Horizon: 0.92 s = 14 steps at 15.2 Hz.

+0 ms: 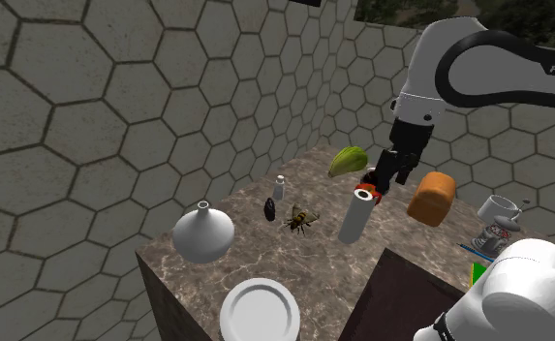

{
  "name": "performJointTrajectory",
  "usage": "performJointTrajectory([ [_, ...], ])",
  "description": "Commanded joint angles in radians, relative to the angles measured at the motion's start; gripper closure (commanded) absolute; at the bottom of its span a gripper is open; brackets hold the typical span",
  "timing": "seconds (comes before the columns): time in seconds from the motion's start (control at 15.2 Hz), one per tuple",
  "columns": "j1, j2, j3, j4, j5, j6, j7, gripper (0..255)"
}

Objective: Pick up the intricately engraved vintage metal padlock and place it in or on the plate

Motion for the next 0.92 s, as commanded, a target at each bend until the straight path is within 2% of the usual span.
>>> performJointTrajectory([
  [0.0, 0.000, 0.000, 0.000, 0.000, 0.000, 0.000, 0.000, 0],
  [0.4, -0.005, 0.168, 0.056, -0.016, 0.017, 0.229, 0.053, 0],
  [0.86, -0.020, 0.409, 0.115, 0.035, 0.003, 0.470, 0.125, 0],
])
